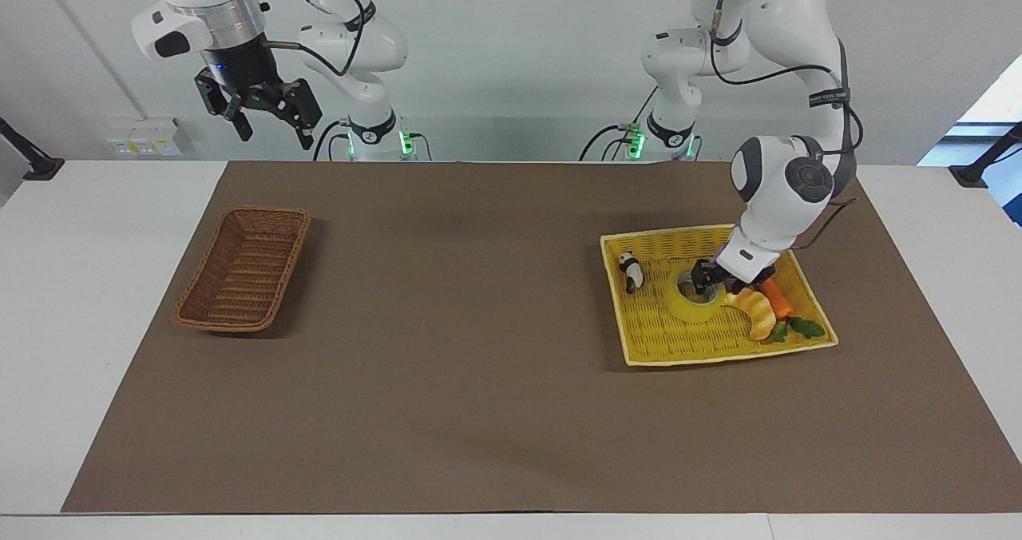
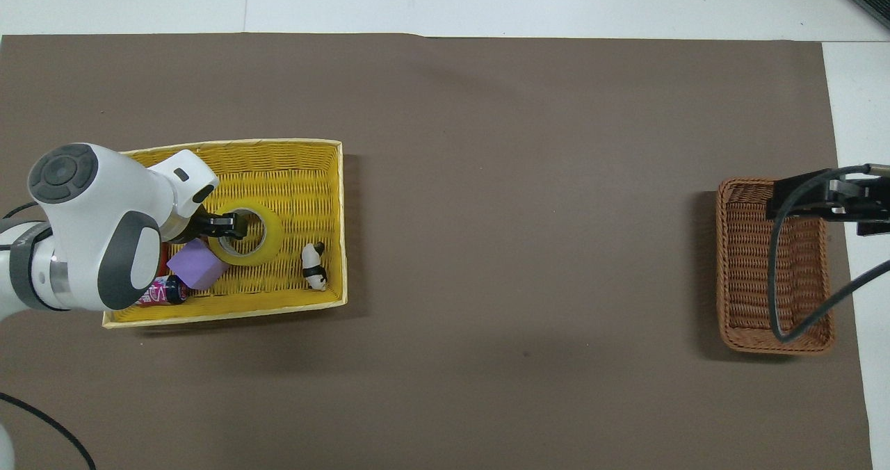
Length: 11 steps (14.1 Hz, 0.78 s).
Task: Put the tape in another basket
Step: 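Reach the left gripper down into the yellow tape roll's hole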
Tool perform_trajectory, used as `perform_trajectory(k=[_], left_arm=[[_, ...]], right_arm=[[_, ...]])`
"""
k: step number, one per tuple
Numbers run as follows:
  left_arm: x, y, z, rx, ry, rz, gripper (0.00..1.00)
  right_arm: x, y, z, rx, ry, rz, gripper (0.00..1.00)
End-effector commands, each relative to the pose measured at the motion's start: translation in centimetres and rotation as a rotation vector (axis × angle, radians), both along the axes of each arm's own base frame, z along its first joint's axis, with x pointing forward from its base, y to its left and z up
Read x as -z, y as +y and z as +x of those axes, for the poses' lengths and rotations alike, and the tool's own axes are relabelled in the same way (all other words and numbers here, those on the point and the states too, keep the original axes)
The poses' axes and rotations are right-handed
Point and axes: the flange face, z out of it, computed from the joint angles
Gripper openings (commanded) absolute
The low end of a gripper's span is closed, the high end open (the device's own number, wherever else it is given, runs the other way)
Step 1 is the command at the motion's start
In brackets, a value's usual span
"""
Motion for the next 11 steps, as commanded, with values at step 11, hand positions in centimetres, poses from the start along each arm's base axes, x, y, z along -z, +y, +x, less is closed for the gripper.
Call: perform_trajectory(k=[11], left_arm=[[-4.5, -0.4, 2.3, -0.011, 0.025, 0.006, 0.0]], right_arm=[[2.3, -0.2, -0.4, -0.025, 0.037, 0.025, 1.0]])
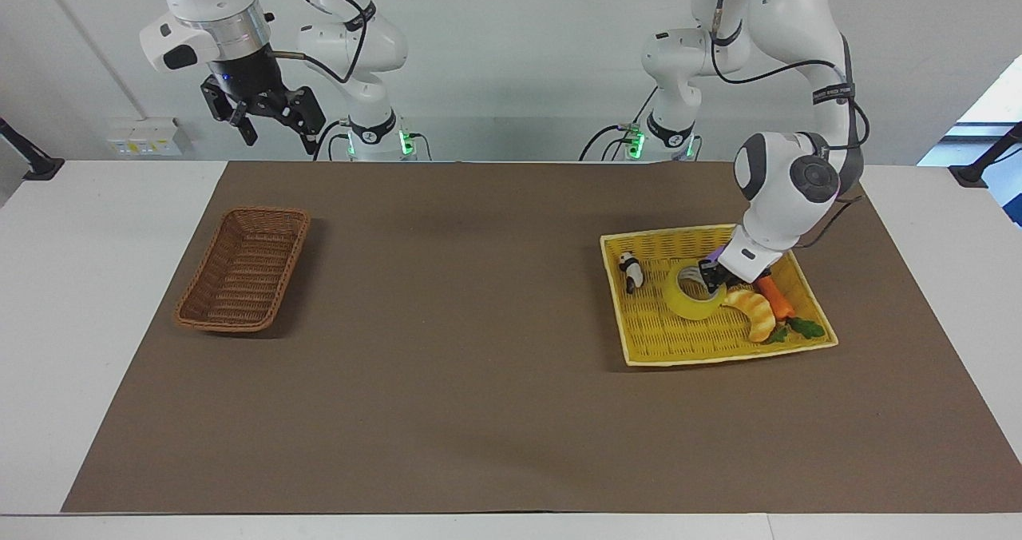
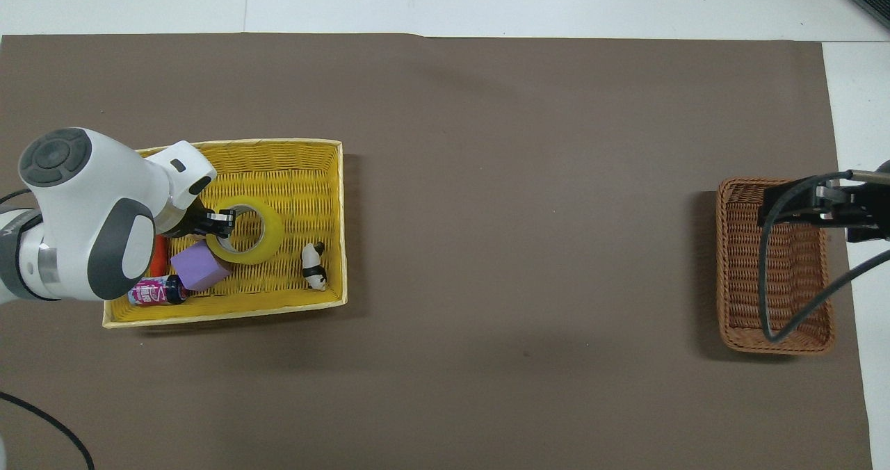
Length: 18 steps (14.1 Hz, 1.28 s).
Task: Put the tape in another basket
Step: 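Reach the left gripper down into the yellow tape roll's hole, then lift the tape with the left gripper while the right gripper approaches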
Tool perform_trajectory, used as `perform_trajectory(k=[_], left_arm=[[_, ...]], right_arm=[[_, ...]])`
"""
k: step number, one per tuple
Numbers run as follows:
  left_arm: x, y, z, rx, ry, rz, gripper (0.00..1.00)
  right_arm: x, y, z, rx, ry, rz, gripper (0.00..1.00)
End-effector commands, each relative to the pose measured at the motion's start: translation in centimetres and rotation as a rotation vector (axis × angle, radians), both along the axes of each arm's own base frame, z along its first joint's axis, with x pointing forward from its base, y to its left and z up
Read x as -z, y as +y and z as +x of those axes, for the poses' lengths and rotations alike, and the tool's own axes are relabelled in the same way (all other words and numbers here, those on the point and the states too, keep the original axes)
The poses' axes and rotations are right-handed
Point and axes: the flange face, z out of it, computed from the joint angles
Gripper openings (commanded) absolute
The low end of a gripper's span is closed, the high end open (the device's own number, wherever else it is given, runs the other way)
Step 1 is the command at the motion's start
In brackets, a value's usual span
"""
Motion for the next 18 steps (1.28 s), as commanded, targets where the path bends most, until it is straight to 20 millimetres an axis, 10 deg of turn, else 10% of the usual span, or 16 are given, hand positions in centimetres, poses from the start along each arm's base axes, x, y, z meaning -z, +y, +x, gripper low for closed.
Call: perform_trajectory(k=[1, 13, 18], left_arm=[[-2.3, -0.3, 1.1, -0.031, -0.008, 0.004, 0.0], [-19.3, -1.6, 0.5, -0.092, 0.112, 0.05, 0.0], [-19.7, -2.8, -0.4, -0.072, 0.106, 0.05, 0.0]], right_arm=[[0.8, -0.1, -0.3, -0.026, 0.004, 0.037, 1.0], [7.6, 3.8, 1.6, -0.018, 0.008, 0.286, 1.0], [8.9, 9.3, 2.7, 0.078, 0.003, 0.388, 1.0]])
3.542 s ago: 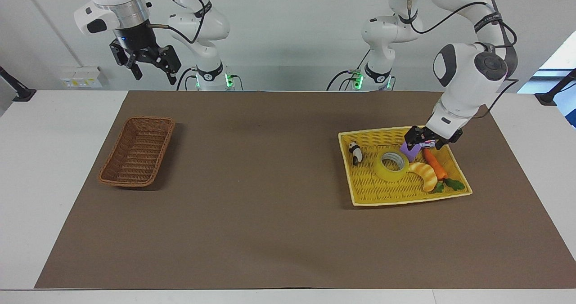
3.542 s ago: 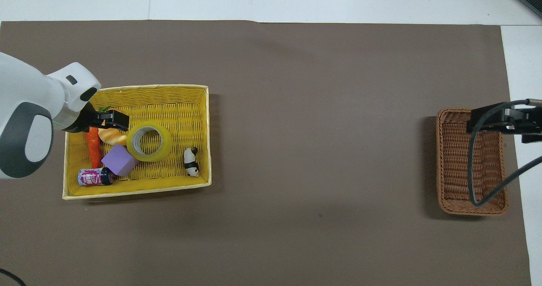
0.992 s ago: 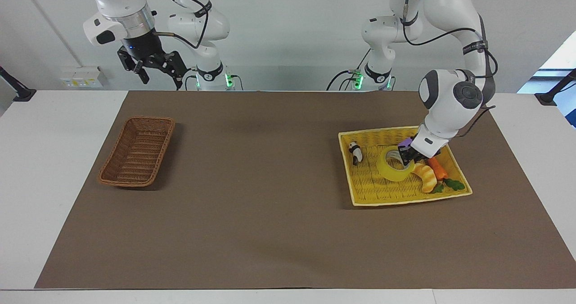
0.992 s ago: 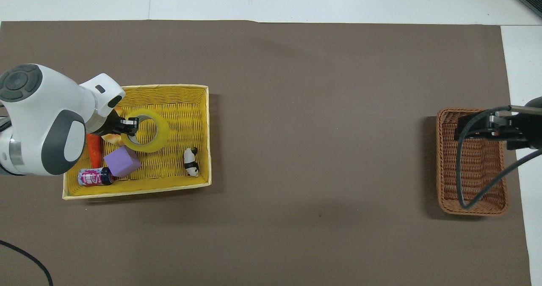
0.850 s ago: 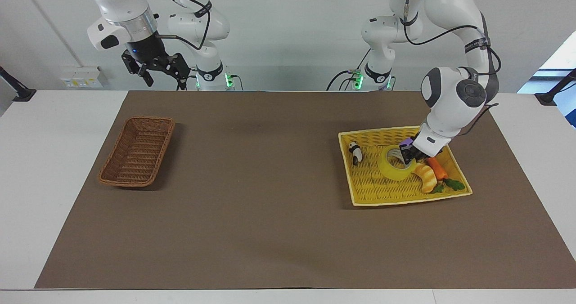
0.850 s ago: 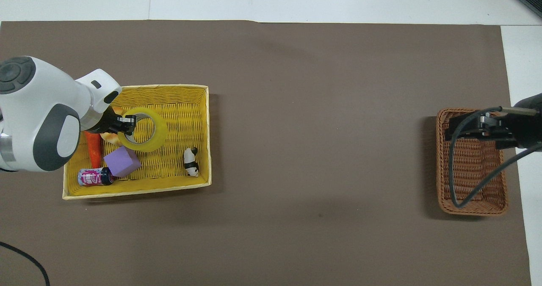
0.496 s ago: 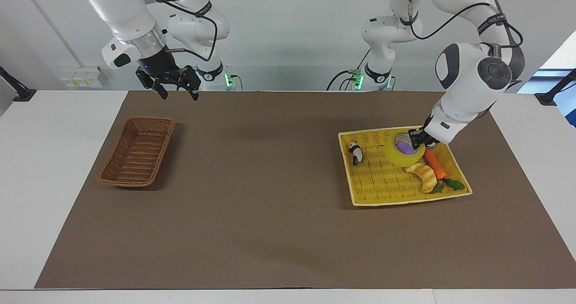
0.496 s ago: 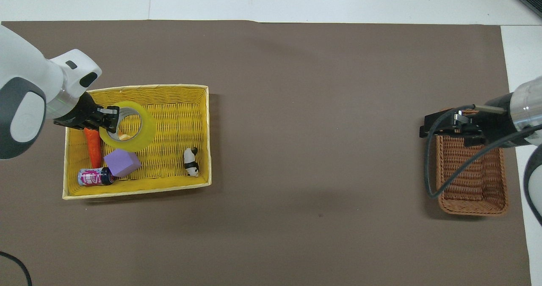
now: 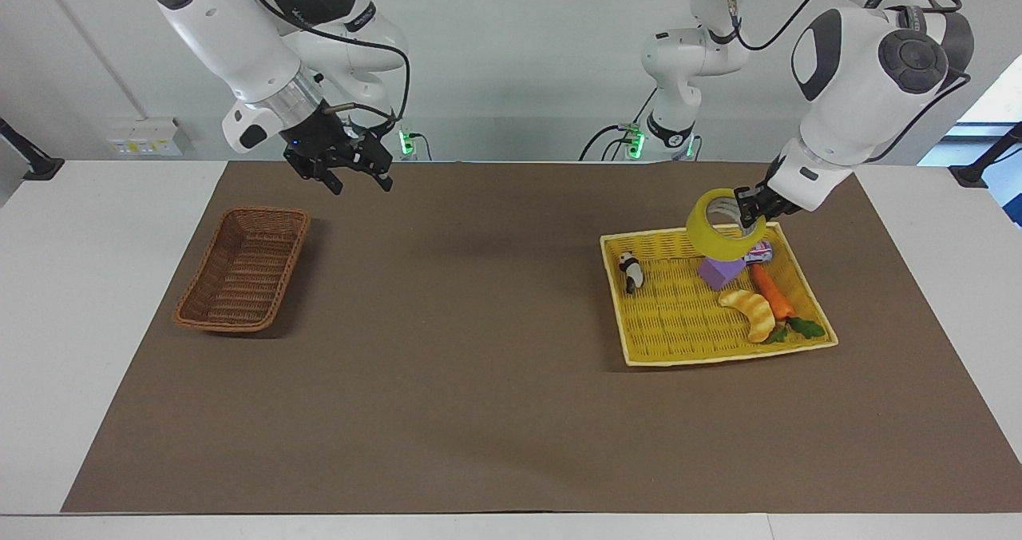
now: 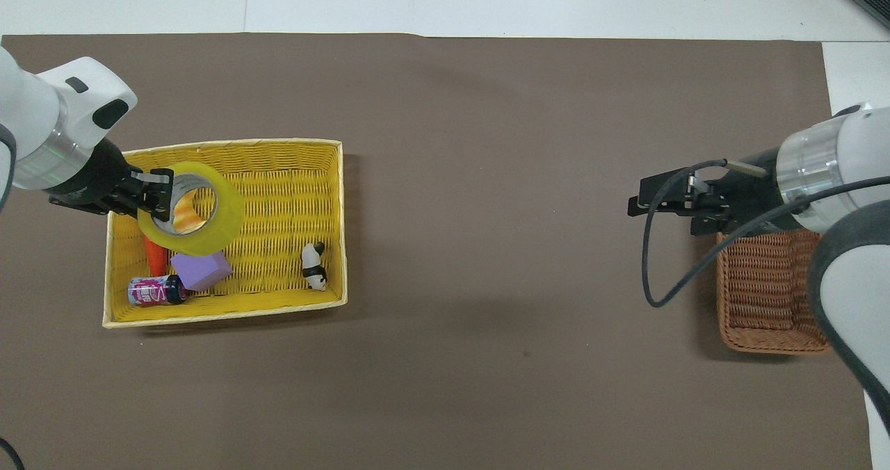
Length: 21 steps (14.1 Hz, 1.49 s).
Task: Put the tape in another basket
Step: 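Lift the tape with the left gripper while the right gripper approaches, then grasp the tape rim with the right gripper beside the left gripper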
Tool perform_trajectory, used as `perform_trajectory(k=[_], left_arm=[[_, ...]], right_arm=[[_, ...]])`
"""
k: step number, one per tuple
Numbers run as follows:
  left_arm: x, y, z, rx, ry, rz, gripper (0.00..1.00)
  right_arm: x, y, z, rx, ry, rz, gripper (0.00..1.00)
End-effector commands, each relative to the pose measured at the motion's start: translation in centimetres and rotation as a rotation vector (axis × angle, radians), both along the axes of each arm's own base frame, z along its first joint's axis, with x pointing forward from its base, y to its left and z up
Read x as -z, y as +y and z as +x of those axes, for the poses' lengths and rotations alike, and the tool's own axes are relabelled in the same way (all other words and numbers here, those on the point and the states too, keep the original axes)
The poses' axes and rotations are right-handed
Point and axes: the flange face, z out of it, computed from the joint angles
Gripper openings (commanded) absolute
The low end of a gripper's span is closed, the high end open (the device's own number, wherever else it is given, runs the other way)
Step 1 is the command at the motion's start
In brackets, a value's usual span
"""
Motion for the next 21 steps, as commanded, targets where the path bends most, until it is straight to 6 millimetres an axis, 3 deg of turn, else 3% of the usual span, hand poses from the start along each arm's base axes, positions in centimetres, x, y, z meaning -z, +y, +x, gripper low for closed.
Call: perform_trajectory(k=[1, 4, 7, 11, 14, 20, 21], left_arm=[[-0.3, -2.2, -1.2, 0.019, 0.003, 0.013, 0.0], [0.0, -6.0, -2.5, -0.021, 0.0, -0.023, 0.0], [0.3, -10.1, -3.8, -0.027, 0.02, -0.088, 0.0], [0.8, -17.1, -5.8, -0.048, 0.025, -0.177, 0.0], [3.0, -20.6, -7.3, -0.056, 0.031, -0.259, 0.0], [7.7, -27.0, -9.1, -0.048, 0.107, -0.395, 0.0], [7.8, -28.1, -9.4, -0.047, 0.101, -0.42, 0.0]], right_arm=[[0.6, 3.1, 0.4, 0.088, -0.005, 0.064, 1.0], [1.7, 5.0, 1.4, 0.137, 0.007, 0.15, 1.0], [3.5, 8.6, 2.0, 0.149, 0.021, 0.183, 1.0], [7.0, 9.5, 1.6, 0.175, 0.118, 0.267, 1.0], [8.6, 10.8, 0.1, 0.143, 0.132, 0.315, 1.0], [11.6, 8.5, -3.8, -0.164, 0.006, 0.362, 1.0], [11.6, 8.5, -4.0, -0.178, 0.0, 0.363, 1.0]])
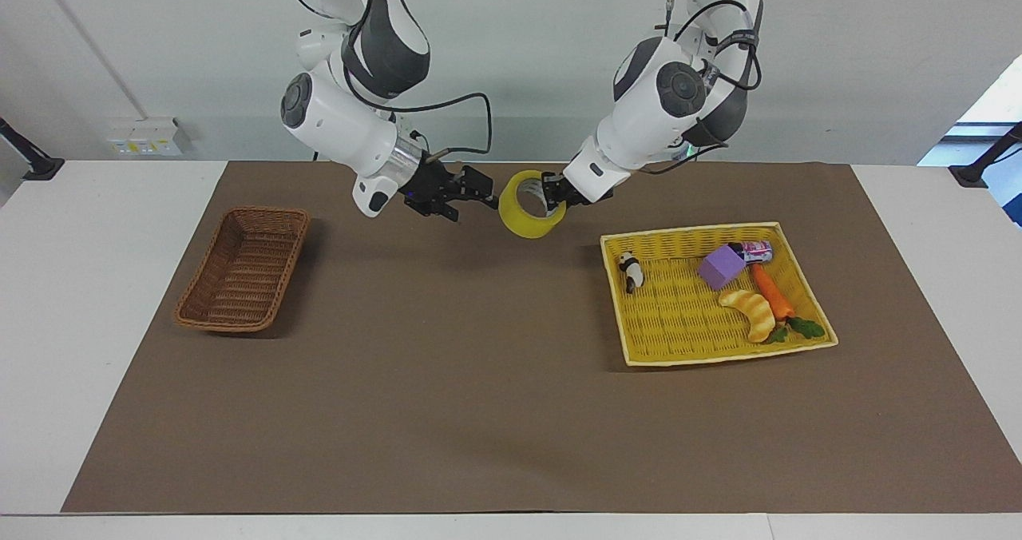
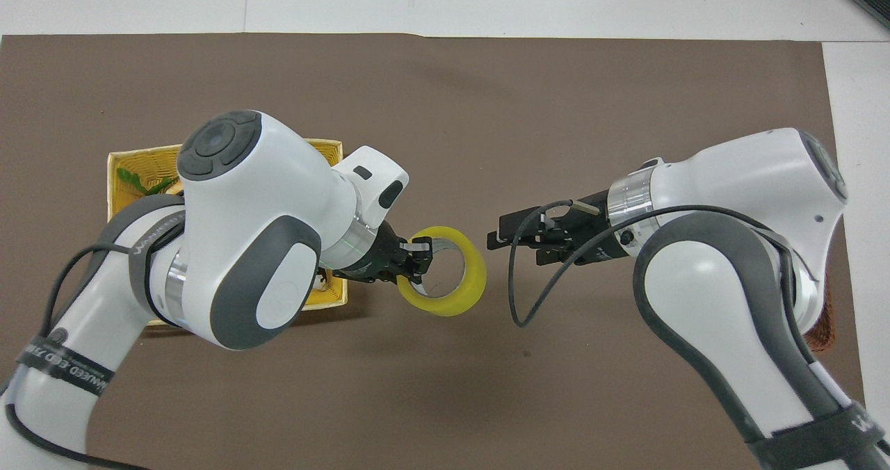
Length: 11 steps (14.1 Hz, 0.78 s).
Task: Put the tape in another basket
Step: 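Grasp the tape rim with the right gripper beside the left gripper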
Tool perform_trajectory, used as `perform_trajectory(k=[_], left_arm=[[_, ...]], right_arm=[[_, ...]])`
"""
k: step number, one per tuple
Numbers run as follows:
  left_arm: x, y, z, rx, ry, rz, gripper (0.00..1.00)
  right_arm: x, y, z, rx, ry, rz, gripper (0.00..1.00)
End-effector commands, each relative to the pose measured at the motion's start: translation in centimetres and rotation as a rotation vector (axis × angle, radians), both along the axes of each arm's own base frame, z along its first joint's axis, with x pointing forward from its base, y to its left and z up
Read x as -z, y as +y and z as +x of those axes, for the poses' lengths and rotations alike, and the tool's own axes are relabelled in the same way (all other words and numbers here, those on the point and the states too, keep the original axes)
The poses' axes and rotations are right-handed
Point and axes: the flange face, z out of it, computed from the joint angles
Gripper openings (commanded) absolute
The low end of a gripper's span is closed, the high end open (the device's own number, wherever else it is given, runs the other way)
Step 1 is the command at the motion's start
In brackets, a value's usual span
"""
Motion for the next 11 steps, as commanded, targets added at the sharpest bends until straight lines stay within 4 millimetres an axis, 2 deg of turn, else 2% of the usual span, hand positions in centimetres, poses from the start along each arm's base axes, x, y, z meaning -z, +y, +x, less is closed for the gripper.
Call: perform_trajectory(k=[1, 6, 11], left_arm=[[0.3, -2.4, -1.0, -0.011, -0.01, -0.068, 0.0], [1.2, -5.9, -3.3, -0.002, -0.061, -0.11, 0.0], [0.7, -6.4, -3.0, -0.059, -0.058, -0.165, 0.0]], right_arm=[[0.2, -1.1, -1.8, -0.035, -0.051, 0.033, 1.0], [0.8, -1.6, -3.0, -0.068, -0.059, 0.026, 1.0], [1.1, -2.7, -2.9, -0.095, -0.073, 0.0, 1.0]])
